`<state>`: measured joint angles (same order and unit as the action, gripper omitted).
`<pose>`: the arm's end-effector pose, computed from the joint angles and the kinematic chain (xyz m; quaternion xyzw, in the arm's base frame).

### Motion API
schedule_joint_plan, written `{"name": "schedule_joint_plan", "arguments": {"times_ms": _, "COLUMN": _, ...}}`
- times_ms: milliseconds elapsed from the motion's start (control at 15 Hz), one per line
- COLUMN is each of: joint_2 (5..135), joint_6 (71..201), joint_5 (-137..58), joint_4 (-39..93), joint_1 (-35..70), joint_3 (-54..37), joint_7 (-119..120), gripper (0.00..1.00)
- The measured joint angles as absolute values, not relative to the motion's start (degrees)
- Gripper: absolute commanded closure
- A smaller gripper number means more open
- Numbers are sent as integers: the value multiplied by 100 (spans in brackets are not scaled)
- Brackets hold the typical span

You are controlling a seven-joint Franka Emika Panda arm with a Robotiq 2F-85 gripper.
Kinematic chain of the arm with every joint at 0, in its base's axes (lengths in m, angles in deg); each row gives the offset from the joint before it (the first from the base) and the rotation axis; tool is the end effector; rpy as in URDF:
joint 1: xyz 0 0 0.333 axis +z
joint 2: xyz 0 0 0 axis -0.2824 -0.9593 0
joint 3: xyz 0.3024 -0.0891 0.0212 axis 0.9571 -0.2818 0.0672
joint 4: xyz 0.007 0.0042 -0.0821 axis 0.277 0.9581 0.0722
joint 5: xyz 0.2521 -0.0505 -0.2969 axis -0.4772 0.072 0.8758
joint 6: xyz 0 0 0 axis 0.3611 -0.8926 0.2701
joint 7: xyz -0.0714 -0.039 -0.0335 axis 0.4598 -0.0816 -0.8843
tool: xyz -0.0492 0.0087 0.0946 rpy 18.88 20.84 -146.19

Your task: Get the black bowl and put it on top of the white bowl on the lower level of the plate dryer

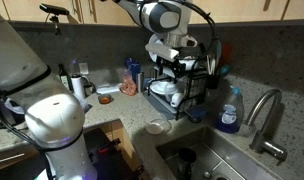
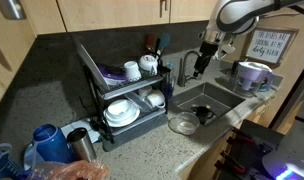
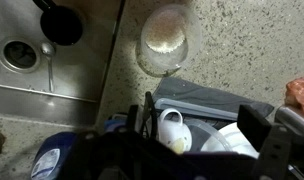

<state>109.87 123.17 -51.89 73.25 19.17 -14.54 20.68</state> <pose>0.4300 -0.0540 0.4721 -0.9919 -0.0363 -0.0772 0.0937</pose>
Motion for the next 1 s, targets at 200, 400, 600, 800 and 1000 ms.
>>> {"name": "schedule_joint_plan", "arguments": {"times_ms": 200, "joint_2": 10984, "joint_6": 12316, "joint_5": -5189, "joint_4": 7326, "joint_1": 1912, "joint_3": -1436, "joint_7": 2067, "gripper": 0}}
{"name": "schedule_joint_plan", "arguments": {"times_ms": 400, "joint_2": 10955, "joint_6": 12315, "joint_5": -5223, "joint_4": 7347, "joint_1": 1943, "joint_3": -1307, "joint_7": 2068, "gripper": 0}}
{"name": "schedule_joint_plan", "arguments": {"times_ms": 600, "joint_2": 10883, "joint_6": 12315, "joint_5": -5387, "joint_4": 7369, "joint_1": 2100, "joint_3": -1066, "joint_7": 2068, "gripper": 0}}
{"name": "schedule_joint_plan", "arguments": {"times_ms": 800, "joint_2": 10801, "joint_6": 12317, "joint_5": -5687, "joint_4": 7371, "joint_1": 2329, "joint_3": -830, "joint_7": 2068, "gripper": 0}}
{"name": "schedule_joint_plan", "arguments": {"times_ms": 1000, "joint_2": 10736, "joint_6": 12317, "joint_5": -5984, "joint_4": 7376, "joint_1": 2518, "joint_3": -637, "joint_7": 2068, "gripper": 0}}
